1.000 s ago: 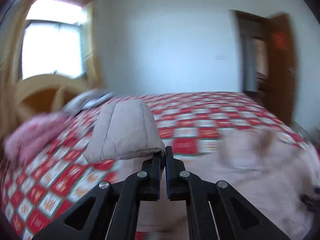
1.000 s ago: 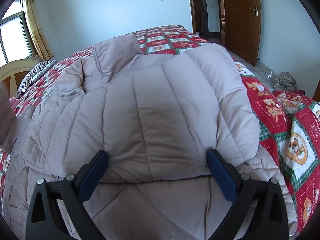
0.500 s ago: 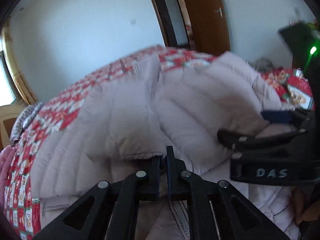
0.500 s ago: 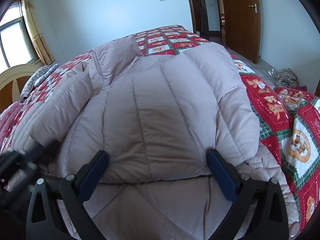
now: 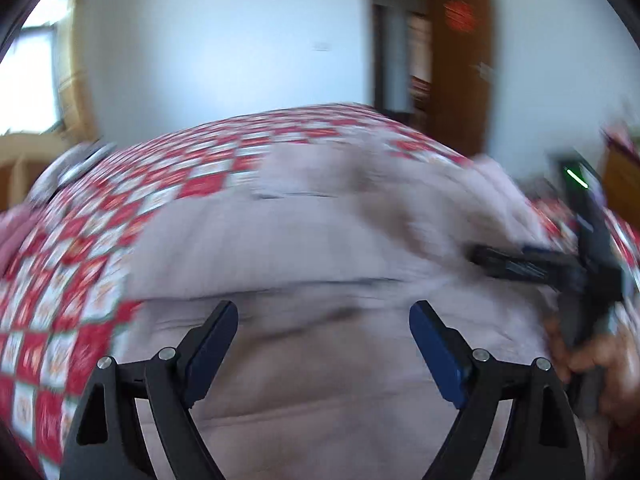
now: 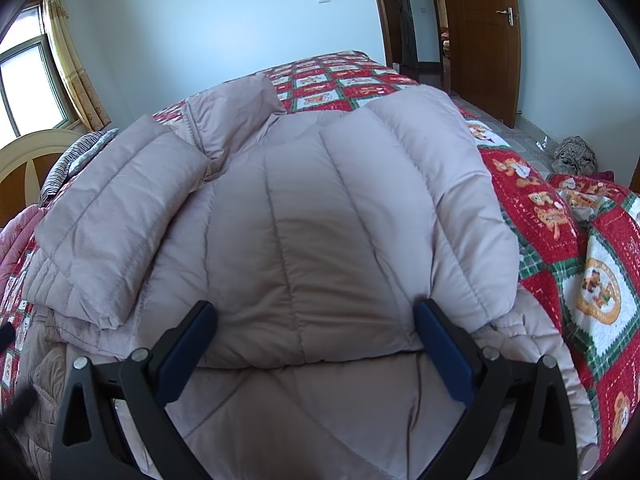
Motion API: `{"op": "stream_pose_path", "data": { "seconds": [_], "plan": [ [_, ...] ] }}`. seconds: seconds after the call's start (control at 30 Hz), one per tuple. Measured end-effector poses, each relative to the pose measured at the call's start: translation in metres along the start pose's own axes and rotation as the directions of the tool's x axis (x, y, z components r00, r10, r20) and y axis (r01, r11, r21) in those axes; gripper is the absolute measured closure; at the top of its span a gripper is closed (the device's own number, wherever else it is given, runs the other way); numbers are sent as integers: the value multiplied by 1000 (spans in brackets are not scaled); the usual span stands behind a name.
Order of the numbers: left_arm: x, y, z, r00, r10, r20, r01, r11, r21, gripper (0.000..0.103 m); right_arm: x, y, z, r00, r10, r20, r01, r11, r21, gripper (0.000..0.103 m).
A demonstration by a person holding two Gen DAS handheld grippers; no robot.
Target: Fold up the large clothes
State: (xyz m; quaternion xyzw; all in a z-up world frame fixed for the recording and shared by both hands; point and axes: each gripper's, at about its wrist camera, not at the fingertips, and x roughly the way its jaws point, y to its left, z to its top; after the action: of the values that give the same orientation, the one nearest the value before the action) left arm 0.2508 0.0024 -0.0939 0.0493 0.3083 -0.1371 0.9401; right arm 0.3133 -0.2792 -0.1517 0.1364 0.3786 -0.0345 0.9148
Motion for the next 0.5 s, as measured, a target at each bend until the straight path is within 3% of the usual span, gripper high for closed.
{"op": "stream_pose_path", "data": {
  "seconds": [0.1, 0.2, 0.3, 0.37, 0.5],
  "plan": [
    [15, 46, 0, 992, 121, -28, -124, 985, -123, 15, -16, -3, 1, 1000, -8, 25, 7, 999, 31, 6],
    [36, 76, -13, 979, 189, -72, -199, 963, -181, 15, -56, 2, 6, 990, 5, 140, -13, 998, 55, 6],
    [57, 92, -28, 979, 139, -150, -175, 950, -258, 15, -83, 32, 16, 977, 61, 206, -54, 998, -43, 6],
    [60, 92, -27, 979, 138, -151, -175, 949, -264, 15, -86, 56, 26, 976, 76, 206, -52, 992, -117, 3],
    [60, 90, -29, 980, 136, -143, -171, 948, -268, 14, -52, 85, 43, 984, -51, 170, 81, 981, -175, 3]
  ]
}}
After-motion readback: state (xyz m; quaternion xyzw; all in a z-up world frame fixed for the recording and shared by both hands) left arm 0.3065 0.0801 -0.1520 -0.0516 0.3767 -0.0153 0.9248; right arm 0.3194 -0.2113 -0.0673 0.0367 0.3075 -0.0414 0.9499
